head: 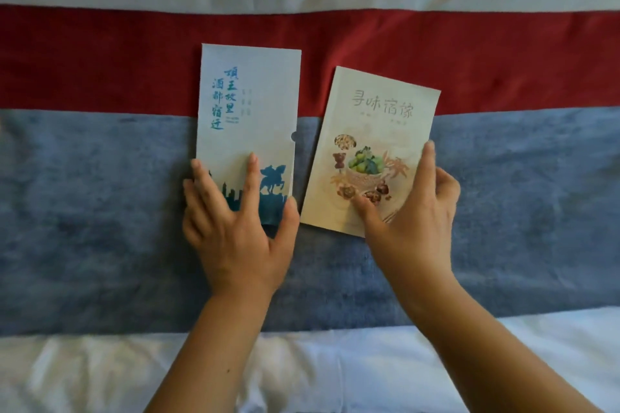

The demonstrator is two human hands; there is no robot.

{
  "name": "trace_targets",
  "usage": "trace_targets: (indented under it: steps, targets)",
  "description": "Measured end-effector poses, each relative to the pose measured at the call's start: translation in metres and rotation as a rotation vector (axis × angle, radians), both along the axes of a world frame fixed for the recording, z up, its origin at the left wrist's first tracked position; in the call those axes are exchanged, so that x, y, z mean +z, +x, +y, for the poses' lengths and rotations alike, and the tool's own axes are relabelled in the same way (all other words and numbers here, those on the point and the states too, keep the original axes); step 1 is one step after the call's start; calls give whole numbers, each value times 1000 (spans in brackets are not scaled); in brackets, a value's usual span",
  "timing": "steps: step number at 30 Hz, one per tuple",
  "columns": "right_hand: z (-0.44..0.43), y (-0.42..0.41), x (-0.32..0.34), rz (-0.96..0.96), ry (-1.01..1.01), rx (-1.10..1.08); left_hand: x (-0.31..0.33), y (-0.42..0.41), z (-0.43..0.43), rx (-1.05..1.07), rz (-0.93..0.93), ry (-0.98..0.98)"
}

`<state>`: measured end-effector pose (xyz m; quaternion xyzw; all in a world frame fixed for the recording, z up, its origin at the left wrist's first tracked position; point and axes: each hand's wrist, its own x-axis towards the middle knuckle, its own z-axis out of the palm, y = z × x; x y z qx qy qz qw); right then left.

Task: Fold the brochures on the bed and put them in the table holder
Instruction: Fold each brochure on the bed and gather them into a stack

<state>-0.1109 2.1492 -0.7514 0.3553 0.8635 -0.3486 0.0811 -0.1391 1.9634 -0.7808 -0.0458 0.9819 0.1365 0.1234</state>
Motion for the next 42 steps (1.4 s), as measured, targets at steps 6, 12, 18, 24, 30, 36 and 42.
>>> trace_targets:
  steps: [6,12,18,24,30,36,42]
  targets:
    - [12,-20,0,-57,-218,-198,-7,2,-4,-44,8,-38]
    - [2,-22,0,33,-431,-210,-15,2,-2,-47,41,-47]
    - [16,-23,12,244,-314,-253,-20,3,-2,-56,53,-69]
    - [42,-18,10,283,-296,-342,-22,4,-2,-50,54,-50]
    - [33,-16,-5,259,-298,-273,-26,5,-5,-48,74,-7]
    - [30,-22,-13,251,-321,-265,-25,5,-5,-56,71,-6]
    - [28,-28,-14,235,-288,-218,-25,4,-6,-52,67,13]
